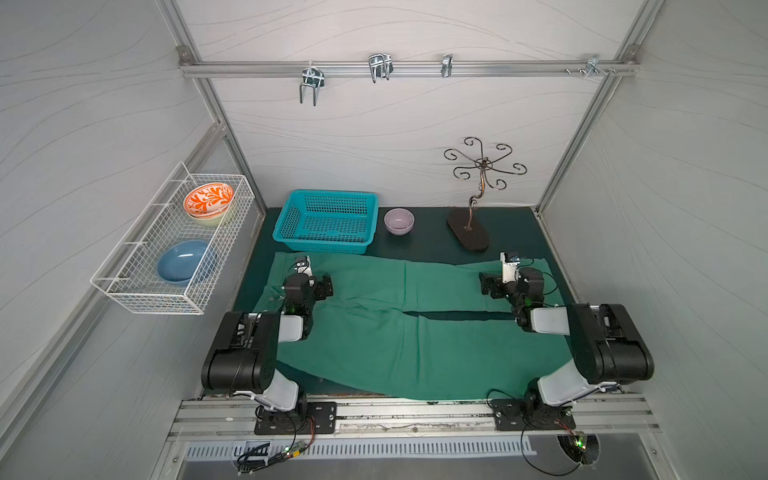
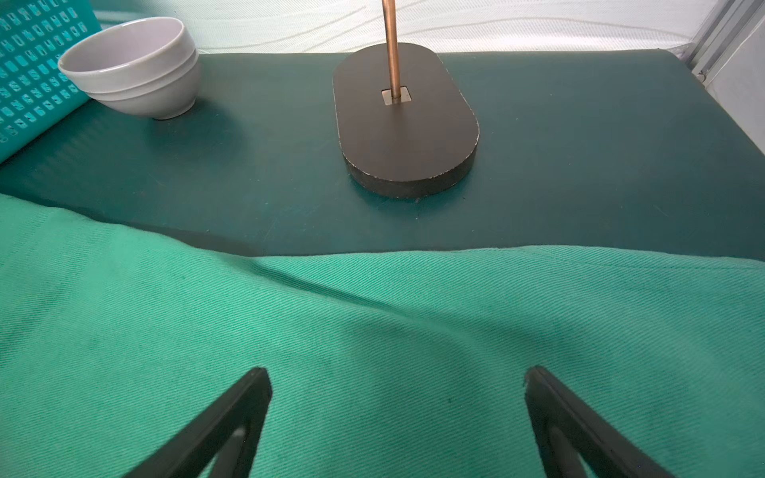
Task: Roll up the long pants
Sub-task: Fold the long pant at the center of the board.
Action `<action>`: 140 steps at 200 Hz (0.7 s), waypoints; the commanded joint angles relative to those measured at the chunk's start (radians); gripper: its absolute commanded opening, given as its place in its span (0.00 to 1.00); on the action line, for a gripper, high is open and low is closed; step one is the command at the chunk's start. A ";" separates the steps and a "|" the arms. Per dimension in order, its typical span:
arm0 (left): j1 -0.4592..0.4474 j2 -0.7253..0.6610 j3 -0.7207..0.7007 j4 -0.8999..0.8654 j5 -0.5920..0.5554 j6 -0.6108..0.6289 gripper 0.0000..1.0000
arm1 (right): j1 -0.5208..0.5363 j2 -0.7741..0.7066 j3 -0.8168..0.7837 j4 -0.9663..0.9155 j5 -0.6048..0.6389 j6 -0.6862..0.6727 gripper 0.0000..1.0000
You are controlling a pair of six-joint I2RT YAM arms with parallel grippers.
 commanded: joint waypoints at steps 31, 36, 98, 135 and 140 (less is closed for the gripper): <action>0.007 0.013 0.028 0.065 0.010 0.008 1.00 | 0.006 0.010 0.017 0.023 0.007 0.009 0.99; 0.007 0.014 0.029 0.064 0.010 0.009 1.00 | 0.005 0.009 0.017 0.023 0.005 0.008 0.99; 0.037 0.003 0.029 0.054 0.079 -0.007 1.00 | -0.001 0.000 0.022 0.015 -0.002 0.015 0.99; 0.037 -0.091 0.266 -0.436 0.062 -0.028 1.00 | -0.003 -0.175 0.250 -0.465 0.113 0.111 0.99; 0.037 -0.101 0.297 -0.495 0.050 -0.042 1.00 | -0.005 -0.187 0.297 -0.553 0.127 0.130 0.99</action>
